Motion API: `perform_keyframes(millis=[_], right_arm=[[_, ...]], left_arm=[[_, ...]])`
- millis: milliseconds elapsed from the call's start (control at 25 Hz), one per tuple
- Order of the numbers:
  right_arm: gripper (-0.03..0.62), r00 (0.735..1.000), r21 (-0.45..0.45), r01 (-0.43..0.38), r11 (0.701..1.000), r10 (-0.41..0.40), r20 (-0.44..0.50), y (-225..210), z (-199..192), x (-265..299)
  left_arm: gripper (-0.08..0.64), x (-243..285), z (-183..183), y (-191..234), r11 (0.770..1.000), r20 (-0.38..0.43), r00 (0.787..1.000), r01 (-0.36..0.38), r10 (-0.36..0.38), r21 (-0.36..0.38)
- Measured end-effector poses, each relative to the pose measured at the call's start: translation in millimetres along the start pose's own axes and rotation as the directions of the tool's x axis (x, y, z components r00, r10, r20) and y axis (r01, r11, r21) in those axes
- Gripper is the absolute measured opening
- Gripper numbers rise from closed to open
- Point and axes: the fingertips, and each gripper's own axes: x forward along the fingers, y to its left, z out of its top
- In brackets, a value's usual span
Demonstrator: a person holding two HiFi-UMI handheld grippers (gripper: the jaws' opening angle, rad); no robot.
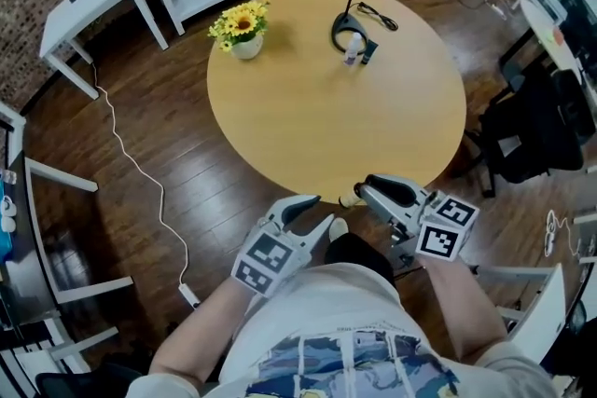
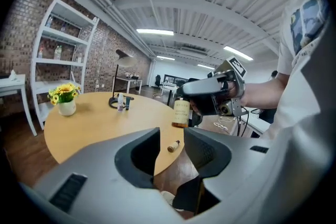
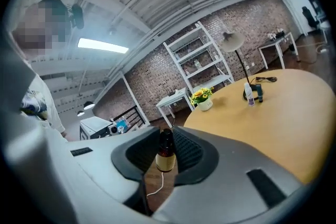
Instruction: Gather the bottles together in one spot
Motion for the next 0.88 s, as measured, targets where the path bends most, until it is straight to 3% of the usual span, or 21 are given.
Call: perform_keyframes(millis=[120, 320, 600, 880], right_arm=[[0.077, 0.998, -0.118, 0.041, 0.992, -0.046, -0.041, -15.5, 2.4, -0.7], [0.077, 0.99, -0.308, 0.09, 0.947, -0.119, -0.076, -62.9, 28.6, 12.2], [0.077, 0.983, -0.402, 0.075, 0.913, -0.136, -0.124, -147.4, 52.1, 49.1], [0.077, 0.979, -0.462, 0.043, 0.886, -0.129, -0.157, -230.0, 70.8, 86.3]], left_arm=[[0.147, -8.8, -16.5, 21.1, 0.992, -0.032, 0.998, -0.057, 0.053, -0.112], [0.146, -11.7, -21.5, 61.8, 0.946, -0.045, 0.986, -0.165, 0.159, -0.279], [0.14, 11.7, -14.7, 98.2, 0.901, -0.073, 0.972, -0.233, 0.222, -0.365], [0.14, 53.8, -0.2, 118.0, 0.871, -0.144, 0.957, -0.29, 0.253, -0.396]])
